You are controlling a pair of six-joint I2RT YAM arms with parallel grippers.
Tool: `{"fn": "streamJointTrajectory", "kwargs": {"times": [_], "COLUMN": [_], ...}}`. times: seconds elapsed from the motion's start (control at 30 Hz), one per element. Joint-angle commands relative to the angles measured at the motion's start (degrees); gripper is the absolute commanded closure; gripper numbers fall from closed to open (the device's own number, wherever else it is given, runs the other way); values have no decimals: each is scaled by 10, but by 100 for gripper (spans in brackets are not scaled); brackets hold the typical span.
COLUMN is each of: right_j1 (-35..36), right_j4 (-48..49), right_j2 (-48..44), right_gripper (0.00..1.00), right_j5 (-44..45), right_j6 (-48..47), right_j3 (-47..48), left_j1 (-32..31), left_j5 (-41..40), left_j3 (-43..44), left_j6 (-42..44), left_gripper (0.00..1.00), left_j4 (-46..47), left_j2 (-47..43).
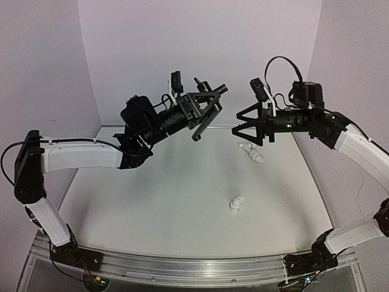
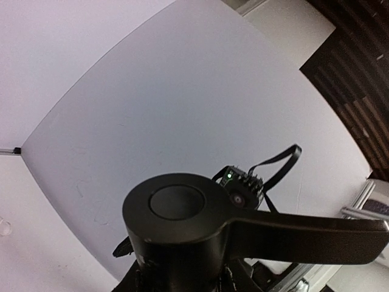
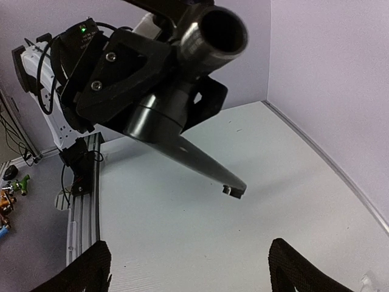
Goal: Install the water faucets
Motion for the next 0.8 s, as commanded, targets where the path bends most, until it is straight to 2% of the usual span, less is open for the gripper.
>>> {"fn": "streamJointTrajectory", "kwargs": {"times": [0.0,0.23,0.43,0.57,0.77], "right_j1": [22,36,36,36,39], "right_j4": [83,97,38,5,-3], "right_j2": [23,50,45,43,39], "right_gripper": [16,19,23,37,56], "right_j5": [28,-32,-36,-52,-83], "right_j6": [-26,-80,-169,-201,-206], "right_j3": [5,30,46,54,41], "left_j1": [-4,-5,-5,-6,-8], "left_j5": [-51,6,77,99,101], "left_j3": [48,116,147,153,168], "left_j6": [-113,-224,-293,-327,-378], "left_gripper": [100,100,100,100,100], "left_j4": [161,228,236,239,294], "left_j2": [21,81,97,98,119]}}
